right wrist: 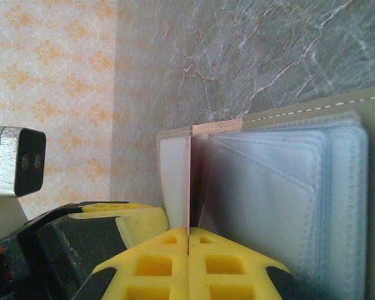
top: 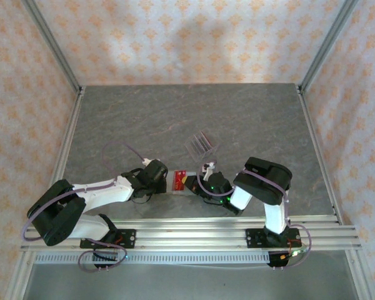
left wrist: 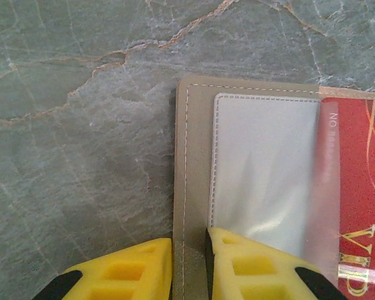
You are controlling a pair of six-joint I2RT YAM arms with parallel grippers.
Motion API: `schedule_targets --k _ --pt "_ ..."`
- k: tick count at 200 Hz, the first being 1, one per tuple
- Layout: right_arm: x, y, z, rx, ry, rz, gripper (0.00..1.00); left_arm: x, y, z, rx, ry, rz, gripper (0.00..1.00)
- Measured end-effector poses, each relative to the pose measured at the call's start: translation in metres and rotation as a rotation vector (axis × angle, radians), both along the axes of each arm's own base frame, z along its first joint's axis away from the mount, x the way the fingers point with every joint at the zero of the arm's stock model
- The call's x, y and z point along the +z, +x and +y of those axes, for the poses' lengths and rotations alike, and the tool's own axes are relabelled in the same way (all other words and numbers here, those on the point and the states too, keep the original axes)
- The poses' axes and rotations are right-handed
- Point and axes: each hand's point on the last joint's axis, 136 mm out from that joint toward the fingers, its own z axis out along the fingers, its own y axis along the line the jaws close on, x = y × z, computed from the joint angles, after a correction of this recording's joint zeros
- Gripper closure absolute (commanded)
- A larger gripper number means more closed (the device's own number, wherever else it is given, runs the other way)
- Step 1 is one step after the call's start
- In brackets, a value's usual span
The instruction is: Put the credit cards into the card holder
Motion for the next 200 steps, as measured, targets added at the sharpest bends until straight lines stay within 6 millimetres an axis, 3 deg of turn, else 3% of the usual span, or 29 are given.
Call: schedule_targets --k 77,200 --pt "-0.0010 0.0016 0.0059 0.011 -0.038 0.031 1.00 0.0002 -0.0001 0.0001 0.000 0.001 0.001 0.78" --pt "-0.0047 -0.0034 -0.0005 0.011 -0.146 0.102 1.00 0.0014 -0.0002 0.0002 0.000 0.001 0.001 0.78"
